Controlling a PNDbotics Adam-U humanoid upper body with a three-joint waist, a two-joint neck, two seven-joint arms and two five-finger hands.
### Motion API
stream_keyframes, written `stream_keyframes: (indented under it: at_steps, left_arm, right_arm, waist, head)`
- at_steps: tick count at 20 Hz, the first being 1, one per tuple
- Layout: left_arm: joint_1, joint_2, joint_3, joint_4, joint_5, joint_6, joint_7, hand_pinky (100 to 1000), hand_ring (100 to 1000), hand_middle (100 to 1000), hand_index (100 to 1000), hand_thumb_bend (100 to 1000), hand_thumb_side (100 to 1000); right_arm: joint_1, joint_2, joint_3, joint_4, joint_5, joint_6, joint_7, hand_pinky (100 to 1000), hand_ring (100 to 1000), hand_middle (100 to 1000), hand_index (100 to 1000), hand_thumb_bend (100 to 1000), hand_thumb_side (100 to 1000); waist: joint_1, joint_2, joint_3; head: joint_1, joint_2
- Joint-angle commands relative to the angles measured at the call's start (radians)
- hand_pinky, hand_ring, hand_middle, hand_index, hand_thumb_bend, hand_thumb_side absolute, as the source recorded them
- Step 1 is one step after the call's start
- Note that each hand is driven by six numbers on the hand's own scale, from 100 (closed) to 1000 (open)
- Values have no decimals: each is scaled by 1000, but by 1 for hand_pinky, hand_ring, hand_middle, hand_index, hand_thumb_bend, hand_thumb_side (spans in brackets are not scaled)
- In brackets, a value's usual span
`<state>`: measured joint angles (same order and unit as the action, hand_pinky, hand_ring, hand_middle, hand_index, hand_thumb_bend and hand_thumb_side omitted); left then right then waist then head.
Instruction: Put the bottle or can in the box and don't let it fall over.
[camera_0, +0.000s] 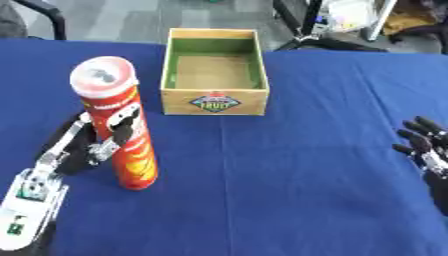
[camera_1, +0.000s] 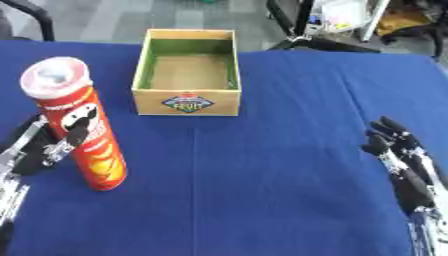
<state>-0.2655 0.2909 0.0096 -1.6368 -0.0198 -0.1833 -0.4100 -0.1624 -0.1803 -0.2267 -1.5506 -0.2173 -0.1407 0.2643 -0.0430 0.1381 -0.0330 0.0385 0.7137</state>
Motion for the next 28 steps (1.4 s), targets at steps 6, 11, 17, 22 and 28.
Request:
stream_keyframes:
  at_steps: [6, 11, 17, 22, 28]
  left_arm:
    - [-9, 11, 0, -16, -15, -13, -18, 572, 796, 826, 1000, 262, 523]
    - [-8, 12, -2, -17, -21, -19, -27, 508, 730, 753, 1000, 100, 448]
    - [-10, 13, -6, -17, -3, -17, 3, 329, 537, 538, 849, 100, 418]
    - [-13, 11, -16, -13, 33, -8, 40, 147, 399, 394, 696, 100, 505]
    - [-23, 13, -21, -14, 55, 5, 37, 121, 374, 368, 672, 100, 508]
  right_arm:
    - [-9, -12, -1, -8, -7, -1, 3, 803, 895, 846, 906, 548, 435]
    - [-9, -12, -1, -7, -8, 0, 2, 803, 895, 846, 906, 547, 434]
    - [-8, -12, -1, -8, -8, 1, 3, 803, 895, 846, 906, 547, 433]
    - [-8, -12, -1, -9, -9, 1, 3, 803, 895, 846, 907, 547, 433]
    - [-8, -12, -1, -9, -9, 2, 4, 804, 895, 846, 907, 547, 433]
  waist:
    - [0, -16, 1]
    - [0, -15, 0]
    - [2, -15, -1]
    - [2, -14, -3]
    - [4, -14, -4]
  head:
    - [-3, -12]
    - [-4, -12]
    - [-3, -12]
    - [-2, -13]
    - [-2, -13]
